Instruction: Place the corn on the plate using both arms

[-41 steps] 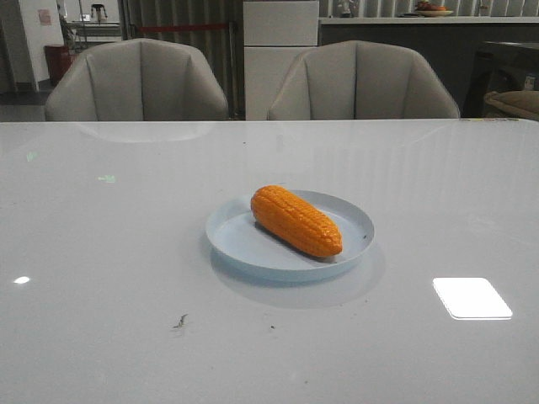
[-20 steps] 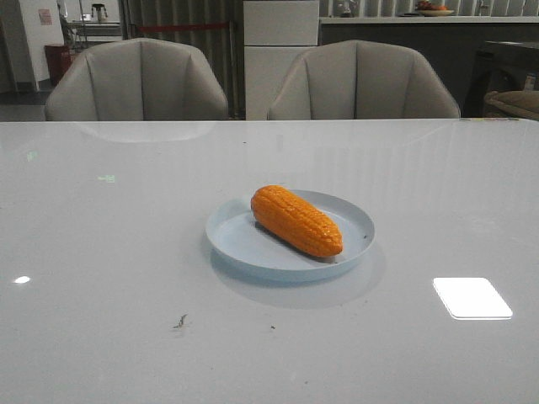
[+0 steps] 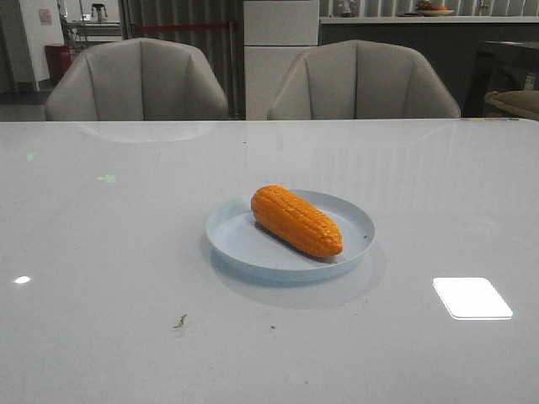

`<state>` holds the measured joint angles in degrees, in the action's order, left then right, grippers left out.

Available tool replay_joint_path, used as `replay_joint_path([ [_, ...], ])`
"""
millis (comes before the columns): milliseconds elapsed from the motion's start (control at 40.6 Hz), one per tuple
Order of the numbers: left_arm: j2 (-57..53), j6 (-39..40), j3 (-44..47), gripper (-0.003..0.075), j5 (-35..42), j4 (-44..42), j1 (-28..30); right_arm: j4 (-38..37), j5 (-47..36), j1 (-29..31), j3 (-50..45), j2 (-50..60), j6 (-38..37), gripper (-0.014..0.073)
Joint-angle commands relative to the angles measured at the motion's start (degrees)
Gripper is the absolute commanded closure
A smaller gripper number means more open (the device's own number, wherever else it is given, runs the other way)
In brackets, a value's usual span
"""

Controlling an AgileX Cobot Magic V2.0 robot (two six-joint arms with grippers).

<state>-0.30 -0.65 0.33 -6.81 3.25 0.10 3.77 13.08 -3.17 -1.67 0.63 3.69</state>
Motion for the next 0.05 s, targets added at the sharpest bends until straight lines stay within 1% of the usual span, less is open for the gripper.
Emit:
replay_joint_path([
  [0, -0.39, 0.65, 0.08, 0.0631, 4.7, 0.61, 0.03, 0.08, -4.3, 0.34, 0.96, 0.94, -0.06, 0.0571],
  [25, -0.39, 0.65, 0.08, 0.0631, 4.7, 0.61, 0.03, 0.08, -4.3, 0.34, 0.96, 0.94, -0.06, 0.0571],
])
